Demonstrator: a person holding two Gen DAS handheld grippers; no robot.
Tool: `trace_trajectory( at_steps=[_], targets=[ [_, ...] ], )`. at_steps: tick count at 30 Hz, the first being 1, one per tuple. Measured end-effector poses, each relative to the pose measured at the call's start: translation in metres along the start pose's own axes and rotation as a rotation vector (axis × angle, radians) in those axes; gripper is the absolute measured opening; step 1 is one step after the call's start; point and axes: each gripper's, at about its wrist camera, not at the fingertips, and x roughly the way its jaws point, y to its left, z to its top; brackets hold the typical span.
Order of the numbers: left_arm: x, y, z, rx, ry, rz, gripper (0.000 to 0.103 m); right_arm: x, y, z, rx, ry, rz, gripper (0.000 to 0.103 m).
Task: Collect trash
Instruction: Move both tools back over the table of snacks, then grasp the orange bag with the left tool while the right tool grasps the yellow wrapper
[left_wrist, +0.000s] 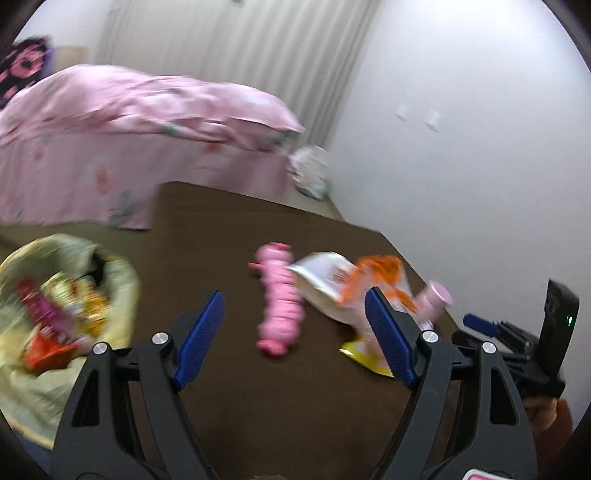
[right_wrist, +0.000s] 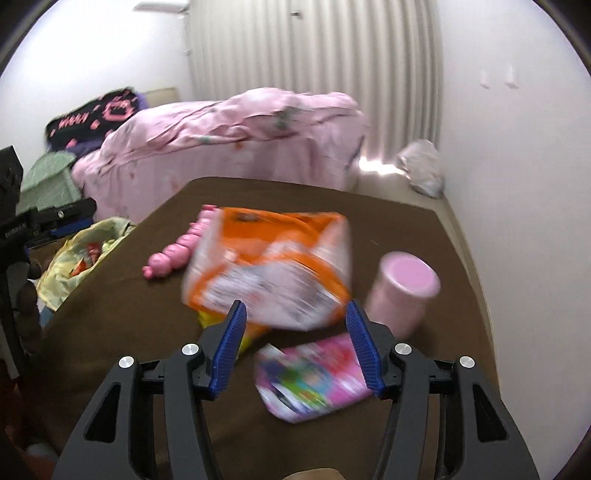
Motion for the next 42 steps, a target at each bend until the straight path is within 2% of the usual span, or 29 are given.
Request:
trace_trajectory(
  at_steps=[5,8,11,15,16,19,29,33,35,38,42],
  targets=[
    [0.047,-0.043,0.005,0.097,0.085,-0.042,0.075,-0.006,-0.027,-0.021,0.067,0.049,0.019,0.059],
    [0.082,-0.054,0.011,0.103,0.163,-0.046,0.075,-0.007,-0.031,-0.033,0.061,0.056,-0.018,0.059],
    [0.106,-0.058,0.011,0.079,0.219,-0.027,0.07,-0.005,-0.034,-0.04,0.069,0.082,0.005,0.06],
    [0.126,-0.048,0.001,-0.025,0.322,-0.06,0.039,-0.006,-0.031,-0.045,0.043,0.091,-0.004,0.059],
    [0.121,-0.046,-0.003,-0.04,0.32,-0.063,0.034,-0.006,-0.029,-0.044,0.041,0.089,-0.004,0.059],
    [0.097,-0.039,-0.011,-0.041,0.298,-0.032,0.029,-0.008,-0.026,-0.042,0.042,0.083,0.002,0.059],
    [-0.003,0.022,-0.047,-0.143,0.228,0.178,0.029,0.003,-0.008,-0.037,0.04,0.107,0.048,0.059],
    [-0.022,0.043,-0.051,-0.198,0.184,0.214,0.029,0.01,0.021,-0.031,0.018,0.133,0.136,0.06],
    [-0.032,0.052,-0.051,-0.228,0.15,0.248,0.029,0.016,0.034,-0.028,-0.001,0.144,0.153,0.06],
    [-0.042,0.057,-0.051,-0.224,0.122,0.287,0.029,0.026,0.057,-0.018,0.005,0.143,0.194,0.06],
    [-0.045,0.057,-0.054,-0.214,0.14,0.262,0.031,0.036,0.086,0.0,-0.05,0.113,0.194,0.059]
  ],
)
